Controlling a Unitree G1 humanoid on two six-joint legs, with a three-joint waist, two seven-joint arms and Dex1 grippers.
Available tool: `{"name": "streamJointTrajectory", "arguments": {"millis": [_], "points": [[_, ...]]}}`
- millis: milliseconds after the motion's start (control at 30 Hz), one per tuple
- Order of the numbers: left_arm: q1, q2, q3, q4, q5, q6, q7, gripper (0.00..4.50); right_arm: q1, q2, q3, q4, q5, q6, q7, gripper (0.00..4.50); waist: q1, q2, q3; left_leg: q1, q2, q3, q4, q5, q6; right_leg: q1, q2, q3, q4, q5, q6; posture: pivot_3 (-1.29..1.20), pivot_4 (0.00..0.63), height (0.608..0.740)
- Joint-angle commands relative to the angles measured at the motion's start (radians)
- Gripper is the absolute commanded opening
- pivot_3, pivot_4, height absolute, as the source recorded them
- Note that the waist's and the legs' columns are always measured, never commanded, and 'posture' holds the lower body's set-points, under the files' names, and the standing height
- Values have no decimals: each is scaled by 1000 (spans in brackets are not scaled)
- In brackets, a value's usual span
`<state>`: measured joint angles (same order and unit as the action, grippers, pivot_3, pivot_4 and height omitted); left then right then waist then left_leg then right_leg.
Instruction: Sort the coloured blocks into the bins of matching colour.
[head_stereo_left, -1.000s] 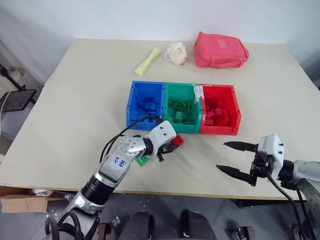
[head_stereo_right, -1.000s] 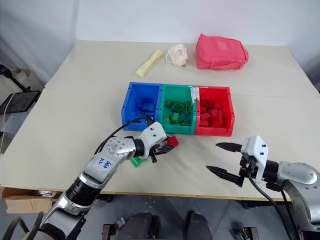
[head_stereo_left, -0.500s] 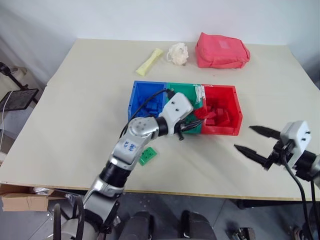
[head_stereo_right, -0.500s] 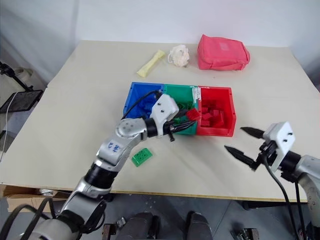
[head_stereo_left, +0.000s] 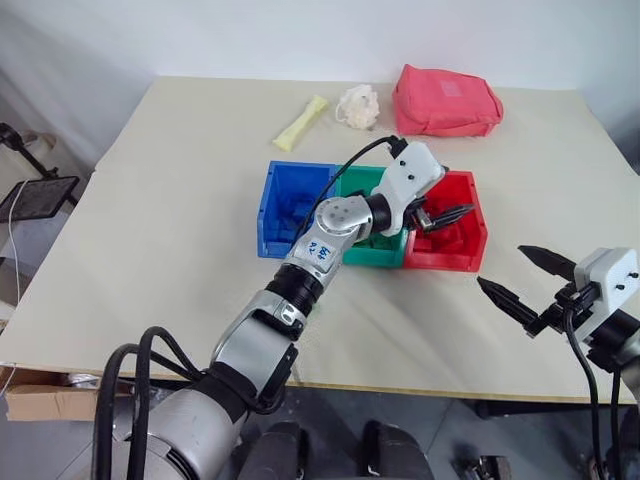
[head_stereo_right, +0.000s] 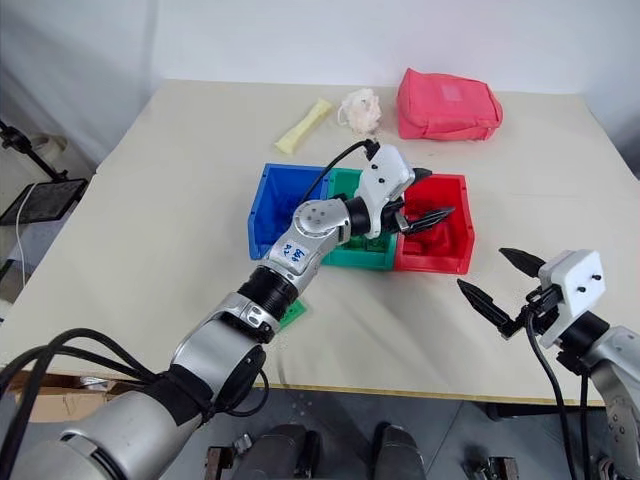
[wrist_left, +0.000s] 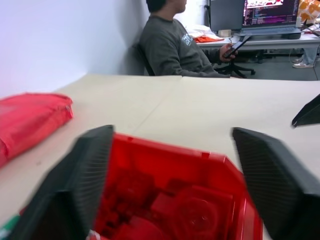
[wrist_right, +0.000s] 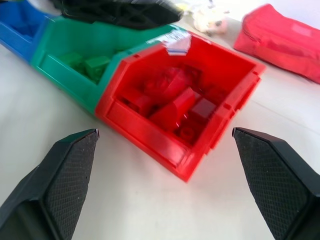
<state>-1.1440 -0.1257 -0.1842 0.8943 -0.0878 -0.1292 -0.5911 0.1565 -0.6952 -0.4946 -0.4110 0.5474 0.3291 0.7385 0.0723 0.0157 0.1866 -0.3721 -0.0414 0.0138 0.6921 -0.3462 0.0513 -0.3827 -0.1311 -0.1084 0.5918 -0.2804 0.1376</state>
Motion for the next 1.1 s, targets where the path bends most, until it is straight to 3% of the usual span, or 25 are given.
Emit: {"name": "streamJointTrajectory", "arguments": {"millis": [33,200,333,467,633,700,867,1100], "points": [[-48,-39,22,8,-8,-50,-24,4480,11,4,-30,-49,2,-22,-11,4500,-1,0,0,0,0,0,0,0,0,0,0,0,0,0,0,0,150,740],[10,28,46,-89,-22,-20,-70,4480,8,-14,-23,-27,7,-30,22,4500,0,0,0,0,0,1,0,0,0,0,0,0,0,0,0,0,150,740],[193,173,37,-422,-81,145,-215,4480,-46,-48,1,35,12,-30,82,4500,-24,1,0,0,1,1,-1,0,0,-1,0,1,1,0,0,0,150,740],[324,277,22,-672,-117,283,-272,4480,-98,-71,30,100,-2,-73,146,4500,-37,1,0,1,2,0,-1,0,0,-1,1,1,4,0,0,0,150,740],[531,477,68,-1019,-209,501,-321,4480,-180,-104,85,196,3,-109,262,4500,-45,1,0,1,1,-3,0,0,0,-1,-1,4,3,0,0,0,150,740],[565,523,83,-1079,-232,550,-319,4480,-194,-112,96,220,9,-124,303,4500,-42,1,0,0,1,-6,1,0,0,1,-1,5,3,0,0,0,150,740],[796,799,212,-1223,-292,646,-420,4480,-243,-160,154,292,28,-147,490,4500,-59,2,0,4,2,-8,-1,-1,-2,4,-1,6,0,0,-1,0,150,740],[1002,952,336,-1259,-338,651,-467,4480,-319,-179,217,356,24,-169,616,4500,-47,3,0,3,2,-11,1,-2,-2,6,-4,6,-1,-1,-2,0,150,740]]}}
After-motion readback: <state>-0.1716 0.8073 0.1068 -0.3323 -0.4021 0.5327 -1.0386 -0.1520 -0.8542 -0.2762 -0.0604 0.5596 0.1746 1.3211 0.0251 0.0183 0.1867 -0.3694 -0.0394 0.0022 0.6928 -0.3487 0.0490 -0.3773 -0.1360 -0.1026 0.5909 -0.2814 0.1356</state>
